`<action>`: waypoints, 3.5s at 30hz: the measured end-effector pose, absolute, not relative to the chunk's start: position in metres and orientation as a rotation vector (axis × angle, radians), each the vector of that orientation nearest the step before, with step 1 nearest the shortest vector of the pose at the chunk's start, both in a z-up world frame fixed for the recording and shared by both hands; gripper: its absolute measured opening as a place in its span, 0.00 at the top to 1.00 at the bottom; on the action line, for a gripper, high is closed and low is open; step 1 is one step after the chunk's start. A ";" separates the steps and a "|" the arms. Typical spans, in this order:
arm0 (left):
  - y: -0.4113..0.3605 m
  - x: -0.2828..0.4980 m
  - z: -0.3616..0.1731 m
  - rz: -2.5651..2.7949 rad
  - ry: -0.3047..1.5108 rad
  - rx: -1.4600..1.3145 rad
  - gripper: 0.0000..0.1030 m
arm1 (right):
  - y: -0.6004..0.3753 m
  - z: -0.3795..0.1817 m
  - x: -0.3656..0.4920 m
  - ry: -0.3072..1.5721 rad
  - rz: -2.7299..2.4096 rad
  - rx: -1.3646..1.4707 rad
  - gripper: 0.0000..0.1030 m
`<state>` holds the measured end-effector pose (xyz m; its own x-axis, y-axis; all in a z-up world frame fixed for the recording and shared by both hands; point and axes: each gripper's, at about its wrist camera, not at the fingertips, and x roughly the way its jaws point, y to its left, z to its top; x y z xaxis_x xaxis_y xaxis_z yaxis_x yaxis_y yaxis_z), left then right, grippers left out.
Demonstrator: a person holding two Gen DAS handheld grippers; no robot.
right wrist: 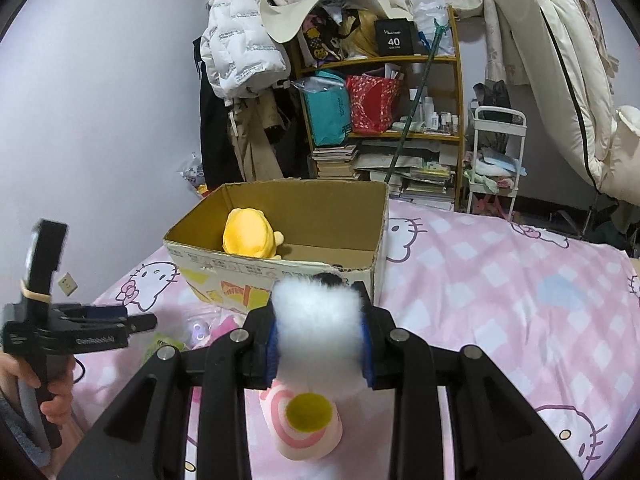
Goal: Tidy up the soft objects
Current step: 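Lift the tissue pack and fluff cushion up over the cardboard box, then lower both items into the box and open both tools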
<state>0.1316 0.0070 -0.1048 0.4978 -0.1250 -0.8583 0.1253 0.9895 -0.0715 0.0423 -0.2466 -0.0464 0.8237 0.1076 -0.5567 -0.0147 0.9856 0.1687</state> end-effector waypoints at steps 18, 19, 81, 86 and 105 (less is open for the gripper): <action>0.004 0.145 -0.159 -0.157 1.232 -0.036 0.50 | -0.248 -0.057 0.046 0.629 0.067 0.153 0.68; 0.004 0.143 -0.157 -0.162 1.223 -0.032 0.50 | -0.248 -0.057 0.046 0.627 0.065 0.154 0.68; -0.077 0.185 -0.033 -0.336 0.571 0.085 0.48 | -0.242 -0.037 0.143 0.502 0.139 0.062 0.66; -0.071 0.187 -0.034 -0.303 0.557 0.083 0.38 | -0.249 -0.047 0.147 0.545 0.145 0.092 0.64; -0.034 0.142 -0.012 -0.235 0.600 0.084 0.09 | -0.255 -0.037 0.122 0.556 0.104 0.194 0.00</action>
